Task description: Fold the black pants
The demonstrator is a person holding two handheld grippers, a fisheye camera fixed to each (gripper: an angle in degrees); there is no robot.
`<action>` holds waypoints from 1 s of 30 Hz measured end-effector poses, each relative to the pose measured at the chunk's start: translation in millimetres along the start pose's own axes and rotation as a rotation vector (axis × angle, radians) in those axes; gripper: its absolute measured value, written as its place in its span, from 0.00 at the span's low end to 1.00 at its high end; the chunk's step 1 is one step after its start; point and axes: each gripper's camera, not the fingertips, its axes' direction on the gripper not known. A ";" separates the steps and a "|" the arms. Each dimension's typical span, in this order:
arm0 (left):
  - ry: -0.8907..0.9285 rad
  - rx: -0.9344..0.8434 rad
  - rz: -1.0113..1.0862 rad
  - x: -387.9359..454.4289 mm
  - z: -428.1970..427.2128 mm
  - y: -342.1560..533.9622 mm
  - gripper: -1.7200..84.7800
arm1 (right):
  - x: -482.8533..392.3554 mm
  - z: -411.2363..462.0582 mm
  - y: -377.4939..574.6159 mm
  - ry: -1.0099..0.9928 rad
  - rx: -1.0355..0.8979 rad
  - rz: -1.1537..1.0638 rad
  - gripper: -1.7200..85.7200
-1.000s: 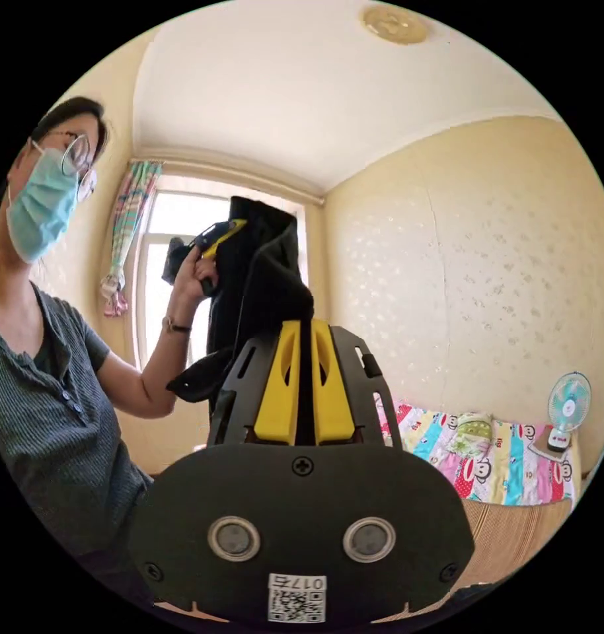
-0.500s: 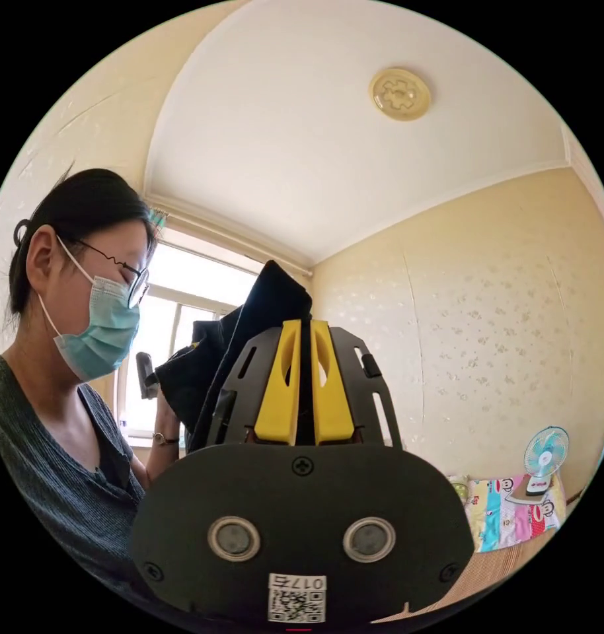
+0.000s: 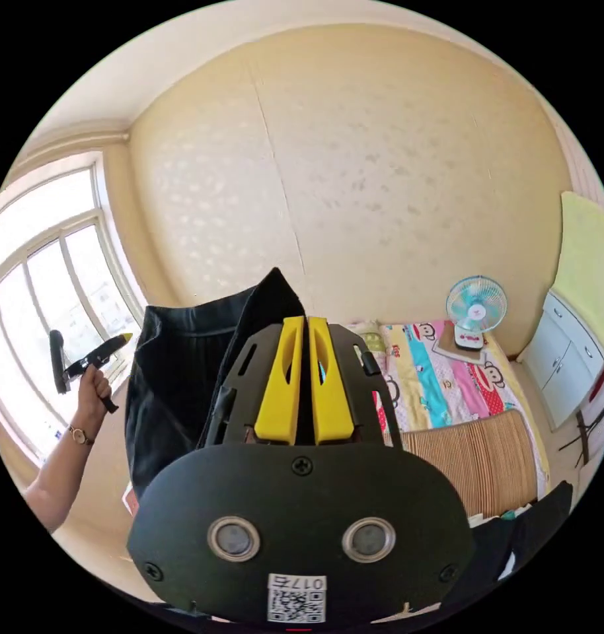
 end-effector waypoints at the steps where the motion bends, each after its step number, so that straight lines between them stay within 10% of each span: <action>1: -0.036 -0.106 -0.040 -17.5 36.9 8.8 0.08 | 14.2 13.9 7.9 -0.029 -0.043 0.006 0.07; 12: -0.132 -0.869 -0.108 -124.7 209.7 322.8 0.09 | 214.6 182.5 393.1 -0.048 -1.022 0.129 0.12; 20: -0.304 -1.057 -0.256 -152.0 226.1 394.5 0.11 | 261.9 141.5 486.2 0.057 -1.135 0.164 0.10; 26: -0.311 -1.086 -0.247 -127.9 224.5 388.3 0.09 | 250.6 105.5 508.5 0.242 -1.354 -0.397 0.04; 30: -0.348 -1.169 -0.167 -95.0 221.9 388.7 0.01 | 300.8 55.5 504.3 0.205 -1.277 -0.098 0.03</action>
